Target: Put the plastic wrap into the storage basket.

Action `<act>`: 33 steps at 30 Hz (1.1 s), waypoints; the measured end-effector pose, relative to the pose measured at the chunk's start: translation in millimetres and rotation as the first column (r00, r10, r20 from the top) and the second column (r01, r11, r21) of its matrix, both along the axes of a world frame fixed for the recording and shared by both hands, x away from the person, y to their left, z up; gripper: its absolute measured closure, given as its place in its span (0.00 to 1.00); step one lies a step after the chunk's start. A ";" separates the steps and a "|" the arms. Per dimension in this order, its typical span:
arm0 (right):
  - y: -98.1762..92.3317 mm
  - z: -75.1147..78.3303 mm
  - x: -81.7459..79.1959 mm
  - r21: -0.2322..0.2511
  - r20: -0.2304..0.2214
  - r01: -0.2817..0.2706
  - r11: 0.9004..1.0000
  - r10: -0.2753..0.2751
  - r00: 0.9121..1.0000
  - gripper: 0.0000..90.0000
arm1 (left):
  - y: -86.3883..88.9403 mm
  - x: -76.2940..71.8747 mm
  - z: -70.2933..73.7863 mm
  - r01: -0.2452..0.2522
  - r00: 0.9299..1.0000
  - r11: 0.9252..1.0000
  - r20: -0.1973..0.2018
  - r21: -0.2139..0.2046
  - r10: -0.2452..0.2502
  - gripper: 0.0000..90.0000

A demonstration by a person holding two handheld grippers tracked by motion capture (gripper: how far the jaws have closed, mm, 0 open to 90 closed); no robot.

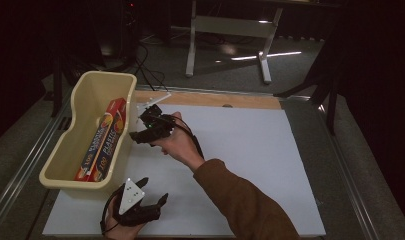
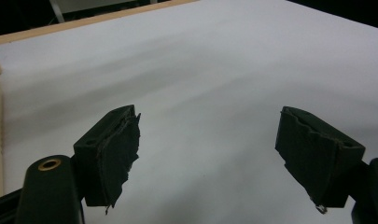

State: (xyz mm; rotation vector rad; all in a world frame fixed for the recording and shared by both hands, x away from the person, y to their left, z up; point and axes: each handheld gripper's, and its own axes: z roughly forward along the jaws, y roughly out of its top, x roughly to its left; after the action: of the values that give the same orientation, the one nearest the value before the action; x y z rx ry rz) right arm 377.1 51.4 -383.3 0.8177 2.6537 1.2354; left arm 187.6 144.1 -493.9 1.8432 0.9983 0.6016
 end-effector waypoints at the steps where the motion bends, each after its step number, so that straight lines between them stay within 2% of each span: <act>1: -5.2 -1.7 -0.3 -0.004 0.010 0.001 1.000 -0.001 1.000 0.41 | -0.1 0.2 0.0 0.000 1.000 1.000 -0.001 0.000 0.000 0.23; 2: -5.2 -1.7 -0.3 -0.004 0.010 0.001 1.000 -0.001 1.000 0.41 | -0.1 0.2 0.0 0.000 1.000 1.000 -0.001 0.000 0.000 0.23; 5: -28.5 -8.4 -3.1 -0.007 0.057 -0.005 1.000 0.005 0.998 0.40 | 0.0 0.9 -0.1 0.000 1.000 1.000 0.000 0.001 0.000 0.23; 6: -28.5 -8.4 -3.1 -0.007 0.057 -0.005 1.000 0.005 0.998 0.40 | 0.0 0.9 -0.1 0.000 1.000 1.000 0.000 0.001 0.000 0.23; 7: -40.8 -10.8 -4.5 -0.002 0.071 0.007 1.000 -0.007 0.997 0.40 | -0.1 1.3 -0.2 -0.001 1.000 1.000 -0.001 0.002 0.001 0.23; 8: -40.8 -10.8 -4.5 -0.002 0.071 0.007 1.000 -0.007 0.997 0.40 | -0.1 1.3 -0.2 -0.001 1.000 1.000 -0.001 0.002 0.001 0.23; 9: -53.1 -13.8 -5.8 0.013 0.074 0.013 1.000 -0.014 0.997 0.40 | -0.2 1.3 -0.2 -0.001 1.000 1.000 0.000 0.002 0.001 0.23; 13: -77.2 -22.2 -14.8 -0.009 0.116 0.016 1.000 -0.015 0.993 0.39 | 0.2 1.6 -0.4 -0.004 1.000 1.000 -0.001 0.005 0.004 0.23; 14: -77.2 -22.2 -14.8 -0.009 0.116 0.016 1.000 -0.015 0.993 0.39 | 0.2 1.6 -0.4 -0.004 1.000 1.000 -0.001 0.005 0.004 0.23; 15: -89.2 -29.2 -22.0 -0.034 0.158 0.037 0.999 -0.032 0.987 0.38 | 0.3 1.9 -0.7 -0.004 1.000 1.000 -0.002 0.004 0.004 0.23; 17: -99.8 -38.3 -30.1 -0.052 0.182 0.048 0.998 -0.038 0.983 0.38 | 0.2 2.6 -0.9 -0.006 1.000 1.000 -0.004 0.001 0.006 0.23; 18: -99.8 -38.3 -30.1 -0.052 0.182 0.048 0.998 -0.038 0.983 0.38 | 0.2 2.6 -0.9 -0.006 1.000 1.000 -0.004 0.001 0.006 0.23; 19: -110.7 -47.9 -38.1 -0.053 0.182 0.058 0.997 -0.047 0.982 0.37 | 0.1 2.1 -0.6 -0.007 1.000 1.000 -0.004 0.002 0.007 0.23; 21: -116.7 -52.7 -41.5 -0.053 0.181 0.055 0.997 -0.045 0.982 0.36 | 0.3 2.0 -0.6 -0.008 1.000 1.000 -0.003 0.001 0.008 0.23; 22: -129.7 -61.2 -48.5 -0.057 0.181 0.072 0.996 -0.060 0.982 0.36 | 0.6 2.2 -0.8 -0.010 1.000 1.000 -0.004 -0.003 0.010 0.23; 24: -145.9 -67.9 -56.1 -0.057 0.190 0.081 0.995 -0.069 0.979 0.36 | 1.4 2.3 -0.6 -0.013 1.000 1.000 -0.002 -0.003 0.013 0.23; 27: -173.9 -75.7 -68.9 -0.063 0.234 0.107 0.992 -0.090 0.968 0.36 | 1.9 3.1 -1.0 -0.015 1.000 1.000 -0.006 -0.004 0.015 0.23; 31: -211.7 -87.5 -86.5 -0.048 0.249 0.147 0.988 -0.130 0.960 0.35 | 1.0 3.3 -0.9 -0.015 1.000 1.000 -0.006 0.002 0.015 0.23; 32: -211.7 -87.5 -86.5 -0.048 0.249 0.147 0.988 -0.130 0.960 0.35 | 1.0 3.3 -0.9 -0.015 1.000 1.000 -0.006 0.002 0.015 0.23; 33: -229.2 -94.4 -93.9 -0.039 0.251 0.167 0.985 -0.152 0.956 0.35 | 0.8 3.7 -1.2 -0.017 1.000 1.000 -0.006 0.003 0.017 0.23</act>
State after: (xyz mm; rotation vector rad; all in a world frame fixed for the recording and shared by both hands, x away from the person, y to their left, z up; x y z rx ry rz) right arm 283.2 -177.8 -477.7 0.7934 2.3649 1.1309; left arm 191.3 144.9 -495.0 1.8424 1.0182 0.6081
